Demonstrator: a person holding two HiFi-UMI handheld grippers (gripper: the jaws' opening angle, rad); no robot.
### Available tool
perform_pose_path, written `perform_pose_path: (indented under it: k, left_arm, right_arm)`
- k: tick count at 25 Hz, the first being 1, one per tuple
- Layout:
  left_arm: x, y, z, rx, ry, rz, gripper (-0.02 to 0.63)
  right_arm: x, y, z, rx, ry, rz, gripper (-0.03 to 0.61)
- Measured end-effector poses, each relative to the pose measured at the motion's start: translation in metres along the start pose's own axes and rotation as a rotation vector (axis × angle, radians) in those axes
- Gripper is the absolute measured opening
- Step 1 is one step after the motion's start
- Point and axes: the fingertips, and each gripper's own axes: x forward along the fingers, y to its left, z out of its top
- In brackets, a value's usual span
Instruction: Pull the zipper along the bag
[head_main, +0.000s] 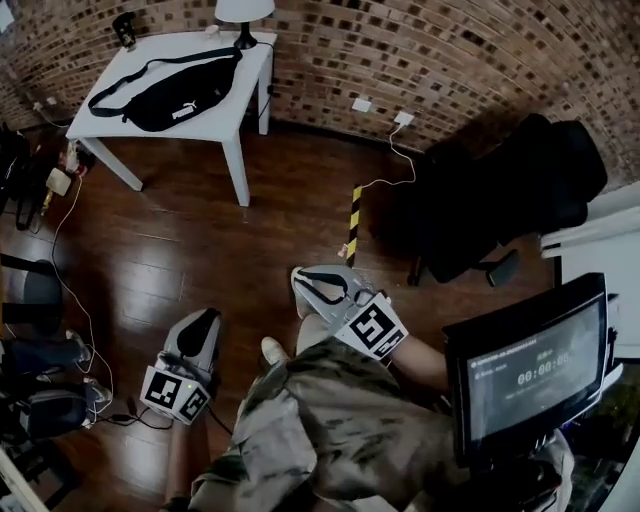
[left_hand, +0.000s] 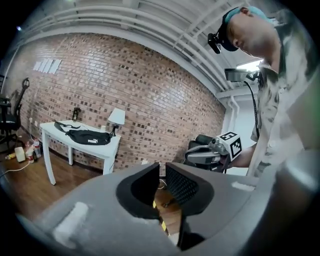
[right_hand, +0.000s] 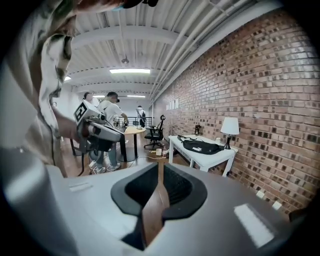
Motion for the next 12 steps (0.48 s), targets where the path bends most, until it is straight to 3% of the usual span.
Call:
perform_pose_path:
  k: [5, 12]
  left_arm:
    - [-0.014, -0.04, -0.023, -0.006, 0.011, -0.051, 0.041]
    - [-0.003, -0.089, -0.017, 0.054, -0.011, -0.04, 0.041]
  right_arm:
    - [-0.032, 0.04, -0.013, -0.016, -0.007, 0.003, 0.04]
    - [-0.072, 0.041, -0.007, -0.054, -0.066, 0.032, 0.034]
